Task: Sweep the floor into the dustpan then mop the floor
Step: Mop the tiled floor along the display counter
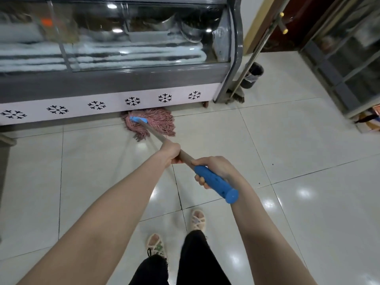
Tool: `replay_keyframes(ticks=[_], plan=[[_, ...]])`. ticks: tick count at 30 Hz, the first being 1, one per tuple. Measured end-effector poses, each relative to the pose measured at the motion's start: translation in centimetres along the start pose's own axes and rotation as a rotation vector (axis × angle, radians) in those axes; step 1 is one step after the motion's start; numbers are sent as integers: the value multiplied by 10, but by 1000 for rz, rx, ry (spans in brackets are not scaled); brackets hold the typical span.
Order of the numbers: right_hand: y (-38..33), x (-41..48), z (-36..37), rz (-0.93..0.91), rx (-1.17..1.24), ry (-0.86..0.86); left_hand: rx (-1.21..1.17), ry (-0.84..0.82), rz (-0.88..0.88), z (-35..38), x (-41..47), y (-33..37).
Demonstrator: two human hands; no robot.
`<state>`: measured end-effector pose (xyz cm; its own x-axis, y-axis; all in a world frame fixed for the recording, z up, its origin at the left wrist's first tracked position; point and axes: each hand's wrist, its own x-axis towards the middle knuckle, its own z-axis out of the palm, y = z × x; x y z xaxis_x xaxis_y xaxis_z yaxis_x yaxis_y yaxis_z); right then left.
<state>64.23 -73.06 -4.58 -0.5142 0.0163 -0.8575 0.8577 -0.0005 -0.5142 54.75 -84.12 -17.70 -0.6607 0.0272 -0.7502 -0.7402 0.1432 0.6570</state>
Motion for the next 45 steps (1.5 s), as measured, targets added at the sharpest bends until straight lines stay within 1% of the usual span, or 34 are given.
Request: replay_keyframes(ticks=[5,8,13,17,21,25,29,33,39,41,45], plan=[[14,4,-27,9,-44,-26,17,24,-18,19,-6,-12],[18,5,-68,6,-60,-16,25,4,-22,59,-7,-10],[22,3,-168,20,-72,6,4,-15,-22,160,-8,0],[29,-7,-267,11,-64,46,17,-55,-33,267,-13,11],[39,-25,-339,5,-46,106,21,-108,-29,349,-25,15],[55,-38,-383,5,-22,141,14,-161,-31,400,-41,13],[70,-45,-396,23,-2,110,-19,-147,-34,414,-55,1],[83,-53,-389,17,-14,49,-35,-83,-22,398,-72,-15],[118,-63,-345,-23,-74,-36,-75,49,-3,350,-99,-57],[131,-66,-330,-28,-77,-54,-88,80,-20,334,-107,-74],[143,-68,-304,-30,-85,-73,-97,89,-18,311,-112,-90]])
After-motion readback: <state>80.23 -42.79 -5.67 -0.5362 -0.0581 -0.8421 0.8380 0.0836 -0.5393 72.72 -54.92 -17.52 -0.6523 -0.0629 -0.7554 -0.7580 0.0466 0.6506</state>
